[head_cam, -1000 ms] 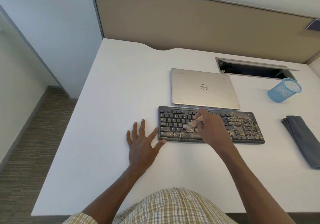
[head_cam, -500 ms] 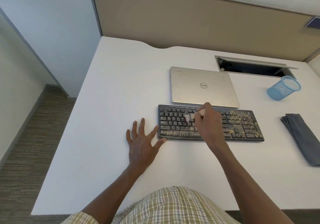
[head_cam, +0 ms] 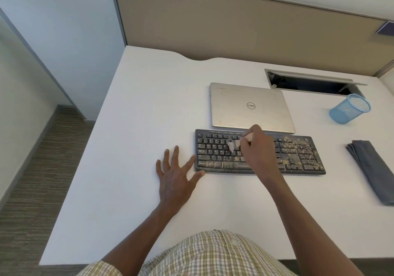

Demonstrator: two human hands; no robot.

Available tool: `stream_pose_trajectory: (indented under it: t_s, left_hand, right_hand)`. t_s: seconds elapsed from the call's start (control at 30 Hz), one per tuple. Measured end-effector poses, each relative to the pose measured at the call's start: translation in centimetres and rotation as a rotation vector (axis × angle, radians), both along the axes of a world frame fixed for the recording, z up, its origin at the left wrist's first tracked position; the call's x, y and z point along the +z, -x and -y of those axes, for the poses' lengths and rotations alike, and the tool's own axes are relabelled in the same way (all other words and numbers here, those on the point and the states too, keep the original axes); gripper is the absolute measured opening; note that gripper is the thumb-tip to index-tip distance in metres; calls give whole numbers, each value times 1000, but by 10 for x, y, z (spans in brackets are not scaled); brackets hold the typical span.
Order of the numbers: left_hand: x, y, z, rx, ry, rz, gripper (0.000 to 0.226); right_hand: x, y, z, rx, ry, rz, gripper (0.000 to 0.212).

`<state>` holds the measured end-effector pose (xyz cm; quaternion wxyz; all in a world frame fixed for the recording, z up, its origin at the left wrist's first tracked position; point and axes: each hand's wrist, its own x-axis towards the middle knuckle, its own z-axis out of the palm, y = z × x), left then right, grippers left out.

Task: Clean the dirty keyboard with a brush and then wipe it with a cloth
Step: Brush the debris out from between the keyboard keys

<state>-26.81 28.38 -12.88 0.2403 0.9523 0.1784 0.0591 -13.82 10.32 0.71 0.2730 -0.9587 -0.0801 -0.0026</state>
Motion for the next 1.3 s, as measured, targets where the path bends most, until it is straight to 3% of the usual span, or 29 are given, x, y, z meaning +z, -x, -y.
stream_pose_trajectory:
  t_s: [0.43, 0.53, 0.67, 0.83, 0.97, 1.07, 1.2, 1.3]
  left_hand:
    - [0, 0, 0, 4, 4, -2, 72]
    - [-2, 0, 0, 1, -9, -1, 70]
    - [-2, -1, -1, -3, -3, -5, 69]
    - [-1, 0, -1, -3, -6, -10, 70]
    - [1, -1, 1, 7, -15, -2, 72]
    - [1, -1, 1, 16, -23, 5, 74]
    - [1, -1, 1, 12, -49, 0, 77]
    - [2, -1, 1, 13, -53, -11, 76]
  right_hand:
    - [6, 0, 4, 59, 39, -62, 7]
    - [10, 3, 1, 203, -35, -59, 11]
    - [3, 10, 2, 375, 22, -23, 14]
    - [3, 5, 20, 334, 176, 44, 16]
    - [3, 5, 15, 361, 84, 28, 15]
    - [0, 2, 18, 315, 132, -18, 13]
    - [3, -4, 32, 76, -90, 13, 4]
    - [3, -6, 34, -55, -196, 79, 11]
